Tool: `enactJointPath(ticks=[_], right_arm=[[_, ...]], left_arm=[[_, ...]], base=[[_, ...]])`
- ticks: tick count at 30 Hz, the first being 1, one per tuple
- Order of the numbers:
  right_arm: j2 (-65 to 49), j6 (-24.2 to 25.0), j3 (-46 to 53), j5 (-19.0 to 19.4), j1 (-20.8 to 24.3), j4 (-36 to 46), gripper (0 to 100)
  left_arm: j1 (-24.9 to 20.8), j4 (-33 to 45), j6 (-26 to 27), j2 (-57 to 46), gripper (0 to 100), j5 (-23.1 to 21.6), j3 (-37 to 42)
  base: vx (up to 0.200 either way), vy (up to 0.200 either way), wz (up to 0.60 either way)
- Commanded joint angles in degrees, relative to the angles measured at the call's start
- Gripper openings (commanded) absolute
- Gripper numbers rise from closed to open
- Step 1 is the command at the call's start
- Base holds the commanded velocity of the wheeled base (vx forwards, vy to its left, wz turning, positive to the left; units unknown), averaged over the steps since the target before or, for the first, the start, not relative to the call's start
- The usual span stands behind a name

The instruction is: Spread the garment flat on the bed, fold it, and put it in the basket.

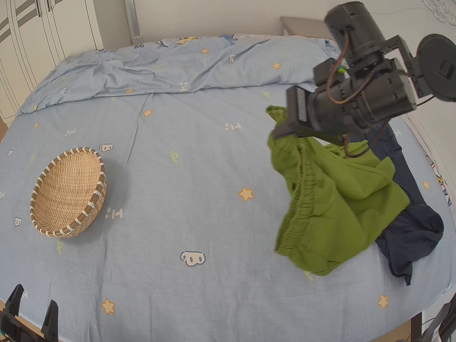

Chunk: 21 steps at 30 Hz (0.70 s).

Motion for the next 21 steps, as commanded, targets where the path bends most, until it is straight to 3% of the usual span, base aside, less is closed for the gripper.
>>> enactJointPath(ticks=[1, 5, 13, 14, 21], right_arm=[[8.64, 1.33, 0.01, -1.44, 8.86, -4.39, 0], [14.79, 2.04, 0.01, -1.62, 12.20, -2.72, 0], [20.42, 3.35, 0.01, -2.58, 12.38, -2.19, 0], [20.42, 3.44, 0.01, -2.58, 12.20, -2.28, 100], [20.15, 3.27, 0.01, -2.67, 11.67, 0.80, 100]], left_arm=[[0.02, 0.00, -0.04, -0.60, 100, 0.02, 1.01], [0.02, 0.00, -0.04, -0.51, 100, 0.02, 1.01], [0.02, 0.00, -0.04, -0.60, 100, 0.02, 1.01], [0.02, 0.00, -0.04, -0.60, 100, 0.02, 1.01], [0.02, 0.00, 0.04, -0.60, 100, 0.02, 1.01]], base=[[0.000, 0.000, 0.00], [0.000, 0.000, 0.00], [0.000, 0.000, 0.00], [0.000, 0.000, 0.00], [0.000, 0.000, 0.00]])
